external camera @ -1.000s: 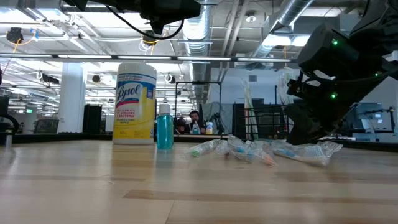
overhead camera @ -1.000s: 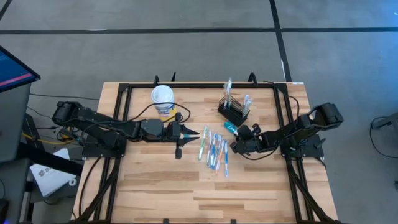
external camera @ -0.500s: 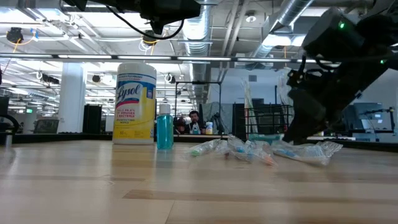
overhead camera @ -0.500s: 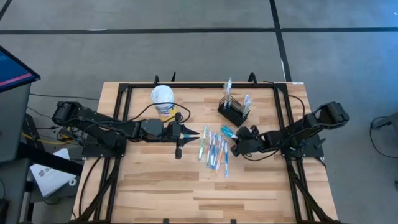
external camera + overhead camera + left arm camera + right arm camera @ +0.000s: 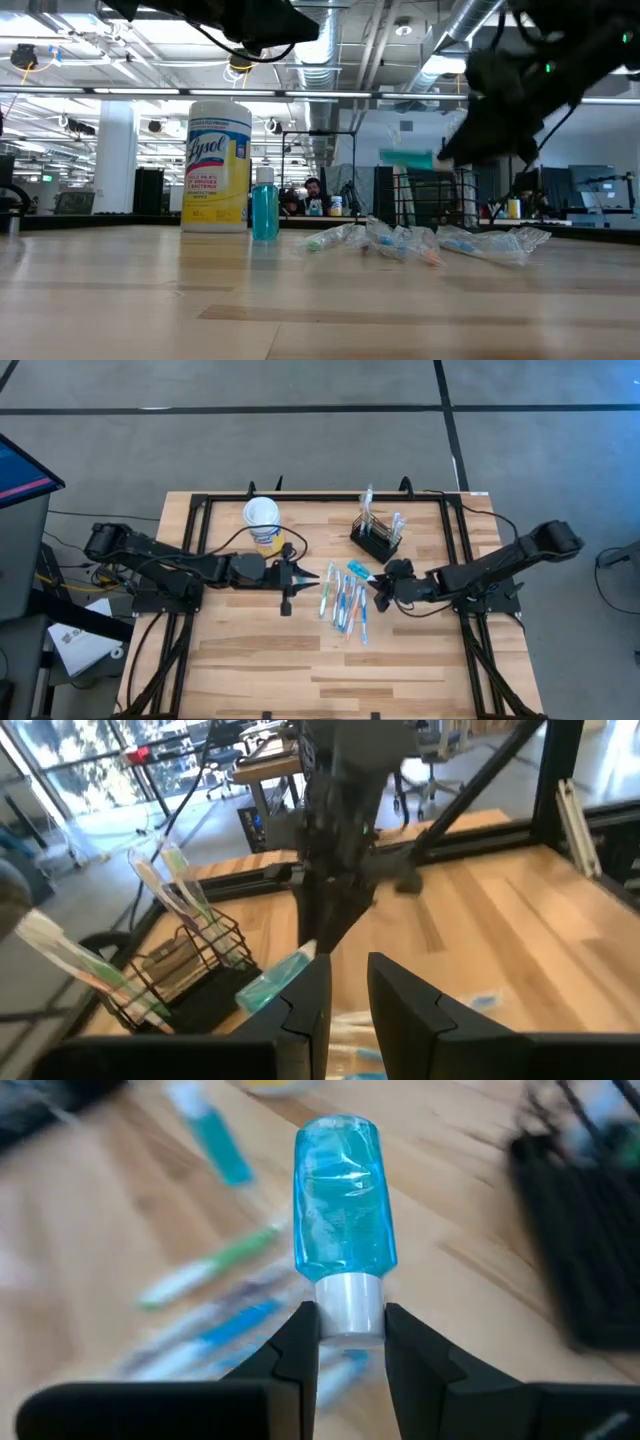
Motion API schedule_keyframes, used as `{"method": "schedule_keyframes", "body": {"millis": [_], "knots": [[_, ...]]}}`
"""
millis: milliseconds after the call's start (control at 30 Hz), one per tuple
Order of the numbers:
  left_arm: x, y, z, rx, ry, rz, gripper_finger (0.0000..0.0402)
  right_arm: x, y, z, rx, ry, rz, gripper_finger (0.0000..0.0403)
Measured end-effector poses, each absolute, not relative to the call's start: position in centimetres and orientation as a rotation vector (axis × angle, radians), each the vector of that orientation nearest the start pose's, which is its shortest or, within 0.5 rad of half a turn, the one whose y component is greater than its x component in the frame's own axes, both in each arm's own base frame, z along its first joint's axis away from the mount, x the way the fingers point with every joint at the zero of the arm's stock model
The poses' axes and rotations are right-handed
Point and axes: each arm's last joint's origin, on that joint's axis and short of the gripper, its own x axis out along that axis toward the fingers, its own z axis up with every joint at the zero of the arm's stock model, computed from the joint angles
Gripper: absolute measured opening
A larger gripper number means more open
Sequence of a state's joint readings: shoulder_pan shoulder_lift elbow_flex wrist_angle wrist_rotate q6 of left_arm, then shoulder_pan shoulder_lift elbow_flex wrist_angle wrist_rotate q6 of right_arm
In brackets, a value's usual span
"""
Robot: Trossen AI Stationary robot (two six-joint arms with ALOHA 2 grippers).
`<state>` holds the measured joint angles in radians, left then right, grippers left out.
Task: Pick & Place toothbrushing station
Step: Put the right blue mouthwash into the black wire organizer
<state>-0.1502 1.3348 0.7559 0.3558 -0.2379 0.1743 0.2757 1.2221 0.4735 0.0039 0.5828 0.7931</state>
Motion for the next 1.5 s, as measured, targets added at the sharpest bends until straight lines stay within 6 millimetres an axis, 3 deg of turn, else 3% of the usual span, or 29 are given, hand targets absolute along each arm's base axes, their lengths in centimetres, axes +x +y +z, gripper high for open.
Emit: {"method": "schedule_keyframes", "body": {"millis": [267,467,900,1100,1500], "knots": [[29.2,-4.5,24.6,0.4,0.25,0.02,0.0073,23.2,6.8,21.4,0.384,0.447,-0.334,0.0077],[29.6,-4.9,23.8,0.56,0.282,0.008,0.0116,23.7,7.6,23.1,0.352,0.432,-0.254,0.0077],[30.2,-5.5,23.9,0.709,0.213,0.015,0.0213,23.8,7.9,23.4,0.39,0.446,-0.193,0.0077],[30.3,-6.5,23.1,0.824,0.261,0.082,0.0221,23.8,7.9,23.4,0.415,0.441,-0.198,0.0077],[34.9,-9.7,22.2,1.035,0.386,0.311,0.0221,24.0,7.9,23.3,0.418,0.441,-0.199,0.0077]]}}
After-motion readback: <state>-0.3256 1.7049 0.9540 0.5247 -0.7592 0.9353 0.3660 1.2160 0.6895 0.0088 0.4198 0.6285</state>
